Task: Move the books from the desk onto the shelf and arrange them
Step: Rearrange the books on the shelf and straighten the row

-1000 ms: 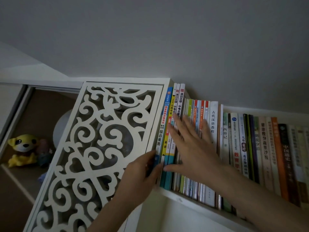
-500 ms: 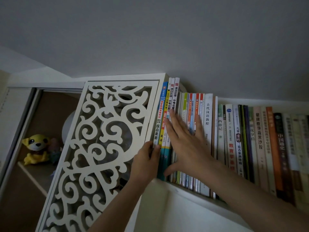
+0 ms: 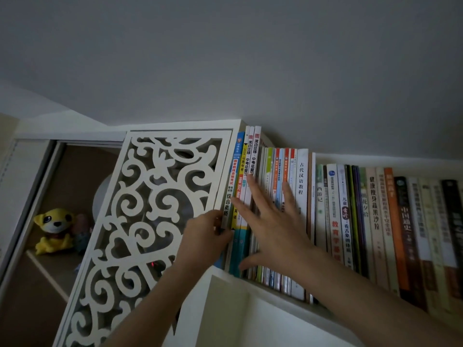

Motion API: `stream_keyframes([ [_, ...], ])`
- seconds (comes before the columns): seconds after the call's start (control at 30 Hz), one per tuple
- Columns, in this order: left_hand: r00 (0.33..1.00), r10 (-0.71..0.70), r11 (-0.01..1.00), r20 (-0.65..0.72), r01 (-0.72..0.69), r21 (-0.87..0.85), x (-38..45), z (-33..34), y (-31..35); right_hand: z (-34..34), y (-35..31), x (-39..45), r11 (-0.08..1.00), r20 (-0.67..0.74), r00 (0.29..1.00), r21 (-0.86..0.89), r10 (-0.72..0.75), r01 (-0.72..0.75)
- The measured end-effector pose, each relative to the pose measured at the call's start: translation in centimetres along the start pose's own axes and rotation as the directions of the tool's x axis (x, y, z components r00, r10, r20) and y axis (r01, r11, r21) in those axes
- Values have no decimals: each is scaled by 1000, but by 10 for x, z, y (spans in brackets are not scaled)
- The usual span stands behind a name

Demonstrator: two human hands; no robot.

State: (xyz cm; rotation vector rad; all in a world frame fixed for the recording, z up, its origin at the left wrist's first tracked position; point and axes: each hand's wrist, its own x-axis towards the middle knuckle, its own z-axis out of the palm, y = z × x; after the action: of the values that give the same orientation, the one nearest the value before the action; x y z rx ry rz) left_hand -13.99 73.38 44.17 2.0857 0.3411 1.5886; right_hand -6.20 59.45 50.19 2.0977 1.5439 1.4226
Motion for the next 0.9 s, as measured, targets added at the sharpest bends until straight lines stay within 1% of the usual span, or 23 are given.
stream_keyframes([
  [0.07,1000,-19,999,-12,20,28,5,-1,2,1,0,0,1000,5,1000,-15,7,-7],
  [0.23,993,-76,997,-94,77,14,-9,-11,9,2,-6,4,999,19,999,-18,33,-33],
  [0.33,985,-80,997,-153,76,-30,-20,-31,8,3,-3,3,1000,20,1000,11,19,-19],
  [0.37,987,-86,996,-136,80,-49,-22,-34,9,3,-2,2,1000,21,1000,17,11,-11],
  [0.5,986,-157,982,50,162,-97,-24,-23,15,4,0,1,1000,15,1000,-9,16,-16],
  [0.7,986,-155,983,53,160,-92,-33,-11,14,3,-2,0,1000,23,1000,-16,21,-20],
  [0.8,991,-131,991,-6,130,-23,-40,-23,21,2,-1,-2,1000,34,999,-15,14,-14],
  [0.9,990,-106,994,-89,104,-29,-57,-53,25,2,2,-4,1000,21,1000,15,0,0],
])
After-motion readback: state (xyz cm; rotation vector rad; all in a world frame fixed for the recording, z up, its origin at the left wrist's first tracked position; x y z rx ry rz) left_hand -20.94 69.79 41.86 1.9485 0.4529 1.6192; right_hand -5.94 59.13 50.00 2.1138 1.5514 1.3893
